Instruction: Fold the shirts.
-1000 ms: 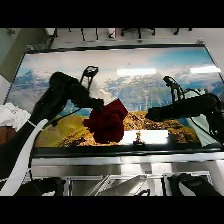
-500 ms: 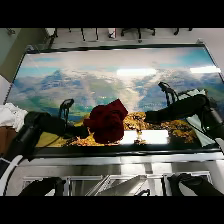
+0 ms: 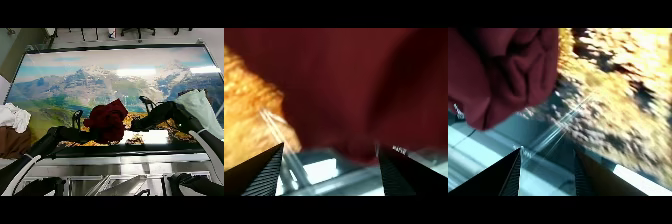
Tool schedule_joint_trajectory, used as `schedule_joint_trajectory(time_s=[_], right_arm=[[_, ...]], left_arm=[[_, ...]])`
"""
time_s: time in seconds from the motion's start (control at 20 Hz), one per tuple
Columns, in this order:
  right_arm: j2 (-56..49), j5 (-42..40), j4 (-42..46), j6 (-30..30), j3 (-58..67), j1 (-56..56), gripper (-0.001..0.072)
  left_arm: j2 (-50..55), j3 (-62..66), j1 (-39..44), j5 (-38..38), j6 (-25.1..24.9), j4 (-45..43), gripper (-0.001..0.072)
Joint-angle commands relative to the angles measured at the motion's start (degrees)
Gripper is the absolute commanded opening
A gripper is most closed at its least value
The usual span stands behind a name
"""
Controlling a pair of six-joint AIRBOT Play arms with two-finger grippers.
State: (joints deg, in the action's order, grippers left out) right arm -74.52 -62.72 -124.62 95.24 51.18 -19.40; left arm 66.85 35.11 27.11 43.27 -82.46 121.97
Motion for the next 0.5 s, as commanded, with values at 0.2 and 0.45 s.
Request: schedule_joint_trajectory(time_s=[0.2, 0.45], right_arm=[[-10.5, 10.2, -4.7, 0.0, -0.1, -4.5, 0.0369], [-13.6, 14.9, -6.8, 0.0, -0.1, -4.7, 0.0369]], left_arm=[[9.7, 6.2, 1.2, 0.6, -0.2, -1.1, 0.0048], [7.0, 6.2, 1.2, -0.2, -1.7, -1.0, 0.0015]])
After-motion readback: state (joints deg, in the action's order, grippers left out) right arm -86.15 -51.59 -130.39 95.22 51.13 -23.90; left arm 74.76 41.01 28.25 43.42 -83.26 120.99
